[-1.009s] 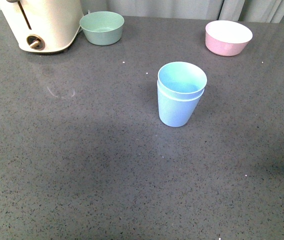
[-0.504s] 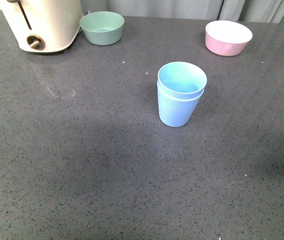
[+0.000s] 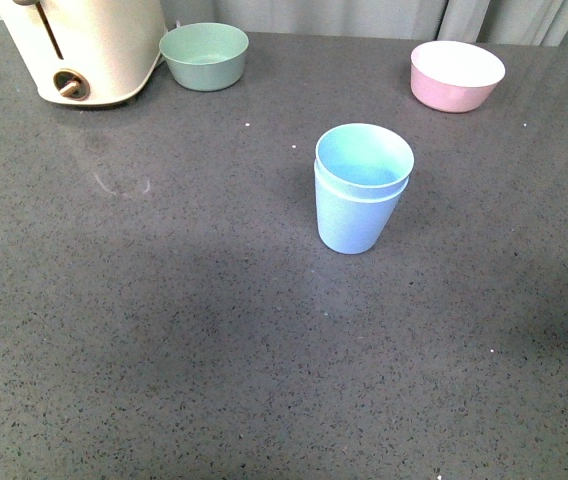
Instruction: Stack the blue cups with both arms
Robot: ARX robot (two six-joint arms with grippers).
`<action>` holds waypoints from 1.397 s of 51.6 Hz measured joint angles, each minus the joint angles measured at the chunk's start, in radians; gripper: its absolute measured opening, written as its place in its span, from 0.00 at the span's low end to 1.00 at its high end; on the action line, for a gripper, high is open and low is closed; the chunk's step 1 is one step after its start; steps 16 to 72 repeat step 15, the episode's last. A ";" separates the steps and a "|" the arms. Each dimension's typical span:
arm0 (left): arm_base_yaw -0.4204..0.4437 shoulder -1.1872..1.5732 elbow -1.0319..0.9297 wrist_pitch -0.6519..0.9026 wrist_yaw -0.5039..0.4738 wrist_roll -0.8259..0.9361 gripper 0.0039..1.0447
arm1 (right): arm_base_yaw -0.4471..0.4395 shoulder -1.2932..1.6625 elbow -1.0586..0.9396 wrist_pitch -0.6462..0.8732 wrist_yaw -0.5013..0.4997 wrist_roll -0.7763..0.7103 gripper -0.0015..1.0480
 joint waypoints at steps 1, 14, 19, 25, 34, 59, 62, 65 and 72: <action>0.000 0.000 0.000 0.000 0.000 0.000 0.92 | 0.000 0.000 0.000 0.000 0.000 0.000 0.91; 0.000 0.000 0.000 0.000 0.000 0.000 0.92 | 0.000 0.000 0.000 0.000 0.000 0.000 0.91; 0.000 0.000 0.000 0.000 0.000 0.000 0.92 | 0.000 0.000 0.000 0.000 0.000 0.000 0.91; 0.000 0.000 0.000 0.000 0.000 0.000 0.92 | 0.000 0.000 0.000 0.000 0.000 0.000 0.91; 0.000 0.000 0.000 0.000 0.000 0.000 0.92 | 0.000 0.000 0.000 0.000 0.000 0.000 0.91; 0.000 0.000 0.000 0.000 0.000 0.000 0.92 | 0.000 0.000 0.000 0.000 0.000 0.000 0.91; 0.000 0.000 0.000 0.000 0.000 0.000 0.92 | 0.000 0.000 0.000 0.000 0.000 0.000 0.91; 0.000 0.000 0.000 0.000 0.000 0.000 0.92 | 0.000 0.000 0.000 0.000 0.000 0.000 0.91; 0.000 0.000 0.000 0.000 0.000 0.000 0.92 | 0.000 0.000 0.000 0.000 0.000 0.000 0.91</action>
